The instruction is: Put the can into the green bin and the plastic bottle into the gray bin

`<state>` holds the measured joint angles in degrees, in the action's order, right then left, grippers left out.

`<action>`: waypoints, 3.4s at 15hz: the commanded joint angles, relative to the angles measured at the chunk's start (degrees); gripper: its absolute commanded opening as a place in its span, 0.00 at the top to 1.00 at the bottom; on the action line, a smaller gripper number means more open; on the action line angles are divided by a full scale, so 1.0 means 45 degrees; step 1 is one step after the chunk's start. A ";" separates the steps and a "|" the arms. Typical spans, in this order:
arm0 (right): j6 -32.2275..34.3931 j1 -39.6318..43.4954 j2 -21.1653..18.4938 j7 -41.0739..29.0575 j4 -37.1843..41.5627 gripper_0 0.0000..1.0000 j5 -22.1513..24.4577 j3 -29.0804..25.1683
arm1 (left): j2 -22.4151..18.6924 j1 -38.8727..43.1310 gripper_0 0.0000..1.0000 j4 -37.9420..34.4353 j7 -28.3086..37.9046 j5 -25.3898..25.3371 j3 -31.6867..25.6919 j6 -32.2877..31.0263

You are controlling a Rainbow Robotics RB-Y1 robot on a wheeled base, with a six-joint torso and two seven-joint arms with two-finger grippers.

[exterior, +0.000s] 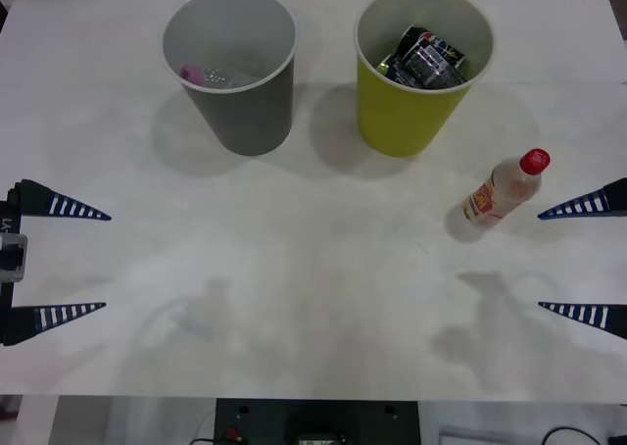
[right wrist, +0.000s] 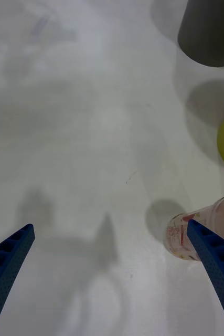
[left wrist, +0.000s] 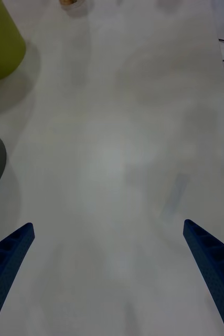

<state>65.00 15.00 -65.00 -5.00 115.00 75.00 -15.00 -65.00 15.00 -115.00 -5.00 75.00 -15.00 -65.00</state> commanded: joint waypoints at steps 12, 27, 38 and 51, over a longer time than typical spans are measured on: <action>0.0028 0.0065 0.0304 0.0408 -0.0868 0.00 -0.1257 -0.0378 | 0.0000 0.0000 0.02 0.0000 0.0000 0.0000 0.0000 0.0000; 0.1200 -0.1107 0.1690 0.4666 -0.6415 0.00 -0.3268 -0.0671 | 0.0000 0.0000 0.02 0.0000 0.0000 0.0000 0.0000 0.0000; 0.1278 -0.3353 0.4640 0.4939 -0.9970 0.00 -0.3268 -0.0553 | 0.0000 0.0000 0.02 0.0000 0.0000 0.0000 0.0000 0.0000; 0.0243 -0.4701 0.7921 0.5447 -1.1845 0.00 -0.2819 -0.0788 | 0.0000 0.0000 0.02 0.0000 0.0000 0.0000 0.0000 0.0000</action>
<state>66.46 -5.99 -29.95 19.29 61.74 61.62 -18.49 -65.00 15.00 -115.00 -5.00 75.00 -15.00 -65.00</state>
